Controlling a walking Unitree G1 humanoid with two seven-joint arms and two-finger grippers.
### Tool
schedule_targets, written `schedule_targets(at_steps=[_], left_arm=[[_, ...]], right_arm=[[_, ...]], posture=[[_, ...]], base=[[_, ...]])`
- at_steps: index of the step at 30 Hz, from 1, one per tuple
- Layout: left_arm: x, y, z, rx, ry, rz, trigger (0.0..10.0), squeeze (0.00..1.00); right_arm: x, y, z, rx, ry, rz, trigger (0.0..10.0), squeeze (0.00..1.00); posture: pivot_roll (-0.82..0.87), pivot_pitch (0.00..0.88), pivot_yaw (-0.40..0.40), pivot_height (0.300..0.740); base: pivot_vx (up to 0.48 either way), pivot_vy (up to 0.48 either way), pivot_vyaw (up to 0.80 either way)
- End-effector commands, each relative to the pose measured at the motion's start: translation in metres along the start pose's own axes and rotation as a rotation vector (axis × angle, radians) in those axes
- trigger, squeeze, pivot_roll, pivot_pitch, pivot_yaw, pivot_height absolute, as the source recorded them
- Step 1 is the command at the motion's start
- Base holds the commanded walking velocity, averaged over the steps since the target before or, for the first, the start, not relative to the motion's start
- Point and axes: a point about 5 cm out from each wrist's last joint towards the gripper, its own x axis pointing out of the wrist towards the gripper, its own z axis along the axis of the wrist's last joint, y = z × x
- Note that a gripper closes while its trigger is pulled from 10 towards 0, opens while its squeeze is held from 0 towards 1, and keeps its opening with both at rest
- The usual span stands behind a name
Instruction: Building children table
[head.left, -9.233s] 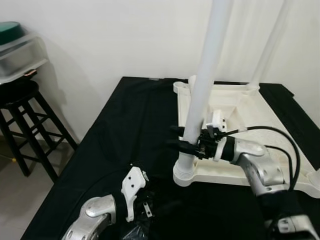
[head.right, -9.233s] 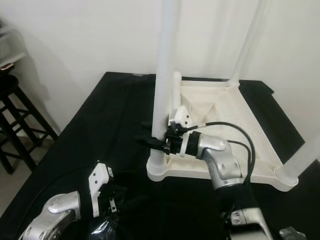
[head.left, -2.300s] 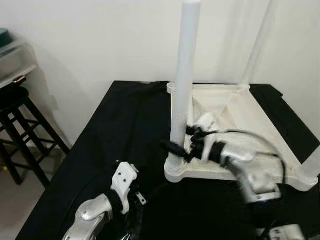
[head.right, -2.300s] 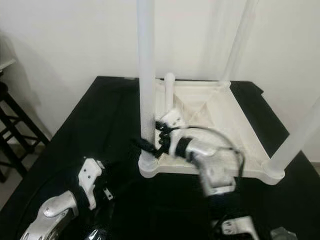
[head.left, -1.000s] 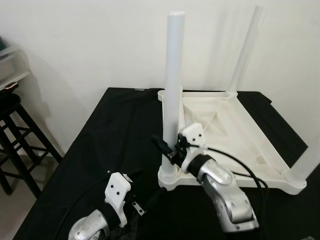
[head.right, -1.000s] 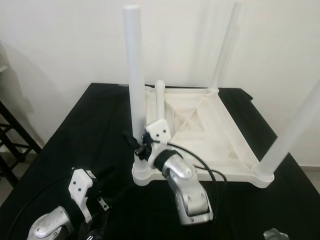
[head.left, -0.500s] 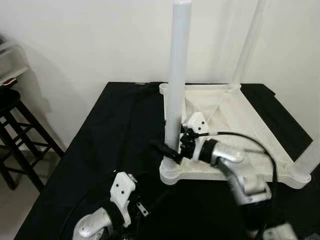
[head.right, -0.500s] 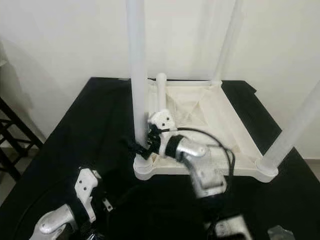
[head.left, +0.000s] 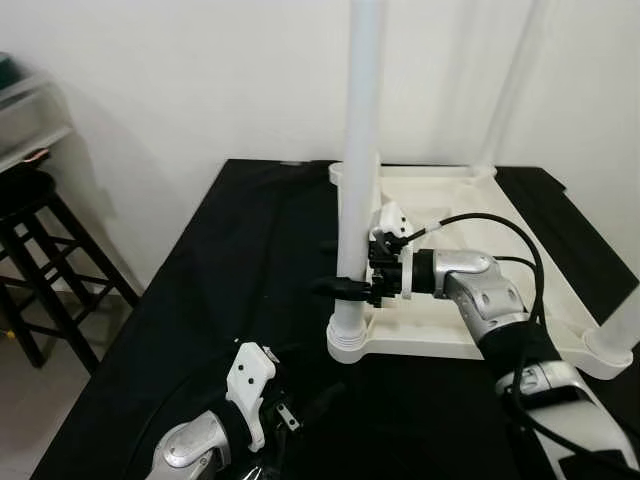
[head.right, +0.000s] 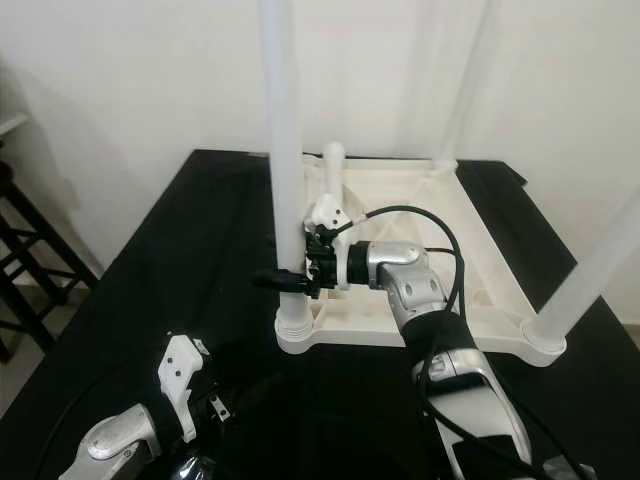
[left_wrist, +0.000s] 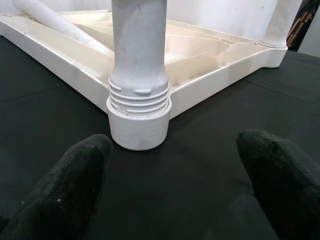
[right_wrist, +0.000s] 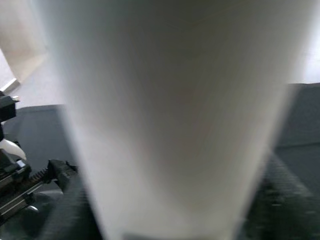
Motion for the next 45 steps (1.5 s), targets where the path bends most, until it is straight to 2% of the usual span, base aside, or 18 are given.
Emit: schedule_targets(at_steps=[1, 8, 11, 12, 15, 16, 19, 25, 26, 28, 29, 34, 35, 39, 40, 42, 43, 45], left_arm=[[0.0, 0.0, -0.005, -0.011, 0.023, -0.012, 10.0, 0.0], [0.002, -0.001, -0.004, -0.014, 0.019, -0.016, 10.0, 0.0], [0.003, 0.001, -0.004, -0.014, 0.017, -0.016, 10.0, 0.0], [0.003, 0.002, -0.003, -0.012, 0.015, -0.016, 10.0, 0.0], [0.004, 0.003, -0.002, -0.01, 0.014, -0.016, 10.0, 0.0], [0.004, 0.003, -0.002, -0.01, 0.012, -0.016, 10.0, 0.0], [0.006, 0.003, -0.001, -0.008, 0.012, -0.017, 10.0, 0.0], [0.007, 0.004, 0.0, -0.007, 0.015, -0.025, 10.0, 0.0], [0.006, 0.004, 0.001, -0.006, 0.014, -0.02, 10.0, 0.0], [0.006, 0.004, 0.001, -0.006, 0.014, -0.02, 10.0, 0.0], [0.006, 0.005, 0.001, -0.005, 0.013, -0.015, 10.0, 0.0], [0.007, 0.005, -0.001, -0.008, 0.015, -0.012, 10.0, 0.0], [0.008, 0.005, -0.001, -0.008, 0.016, -0.013, 10.0, 0.0], [0.006, 0.01, -0.001, 0.006, 0.041, -0.017, 10.0, 0.0], [0.004, 0.011, 0.0, 0.014, 0.051, -0.021, 10.0, 0.0], [0.004, 0.011, 0.0, 0.014, 0.051, -0.021, 10.0, 0.0], [0.003, 0.013, -0.001, 0.012, 0.056, -0.021, 10.0, 0.0], [0.002, 0.013, -0.002, 0.009, 0.057, -0.021, 10.0, 0.0]], right_arm=[[-0.006, -0.003, 0.001, -0.008, -0.027, -0.026, 0.0, 0.0], [-0.018, 0.0, -0.011, -0.013, -0.042, -0.105, 0.0, 0.0], [-0.018, 0.007, -0.027, 0.019, -0.02, -0.247, 0.0, 0.0], [-0.005, 0.013, -0.046, 0.107, -0.002, -0.46, 0.0, 0.0], [0.003, 0.019, -0.058, 0.17, 0.02, -0.611, 0.0, 0.0], [0.017, 0.037, -0.073, 0.222, 0.049, -0.664, 0.0, 0.0], [0.044, 0.061, -0.078, 0.234, 0.044, -0.618, 0.0, 0.0], [0.052, 0.06, -0.07, 0.203, 0.037, -0.588, 0.0, 0.0], [0.051, 0.058, -0.067, 0.198, 0.039, -0.603, 3.3, 0.0], [0.051, 0.058, -0.067, 0.198, 0.039, -0.603, 3.3, 0.0], [0.05, 0.057, -0.065, 0.203, 0.038, -0.615, 10.0, 0.0], [0.046, 0.058, -0.059, 0.197, 0.026, -0.614, 10.0, 0.05], [0.044, 0.06, -0.053, 0.183, 0.005, -0.575, 10.0, 1.0], [0.044, 0.063, -0.032, 0.146, -0.104, -0.444, 10.0, 1.0], [0.043, 0.065, -0.025, 0.138, -0.148, -0.367, 10.0, 0.6], [0.043, 0.065, -0.025, 0.138, -0.148, -0.367, 10.0, 0.6], [0.041, 0.068, -0.017, 0.098, -0.19, -0.264, 10.0, 0.0], [0.04, 0.071, -0.013, 0.069, -0.214, -0.195, 10.0, 0.0]], posture=[[0.0, 0.0, -0.036, 0.74], [0.0, 0.0, -0.042, 0.74], [-0.01, 0.0, -0.048, 0.74], [-0.01, 0.0, -0.051, 0.74], [-0.01, 0.0, -0.051, 0.74], [-0.01, 0.0, -0.05, 0.74], [-0.01, 0.0, -0.041, 0.74], [0.0, 0.0, -0.053, 0.74], [0.0, 0.0, -0.046, 0.74], [0.0, 0.0, -0.046, 0.74], [0.01, 0.0, -0.042, 0.74], [0.04, 0.0, -0.045, 0.74], [0.03, 0.0, -0.049, 0.74], [0.03, 0.0, -0.057, 0.74], [0.02, 0.0, -0.064, 0.74], [0.02, 0.0, -0.064, 0.74], [-0.01, 0.0, -0.055, 0.74], [-0.01, 0.0, -0.055, 0.74]], base=[[0.0, 0.0, 0.0], [0.0, 0.0, 0.0], [0.0, 0.0, 0.0], [0.0, 0.0, 0.0], [0.0, 0.0, 0.0], [0.0, 0.0, 0.0], [0.0, 0.0, 0.0], [0.0, 0.0, 0.0], [0.0, 0.0, 0.0], [0.0, 0.0, 0.0], [0.0, 0.0, 0.0], [0.0, 0.0, 0.0], [0.0, 0.0, 0.0], [0.0, 0.0, 0.0], [0.0, 0.0, 0.0], [0.0, 0.0, 0.0], [0.0, 0.0, 0.0], [0.0, 0.0, 0.0]])
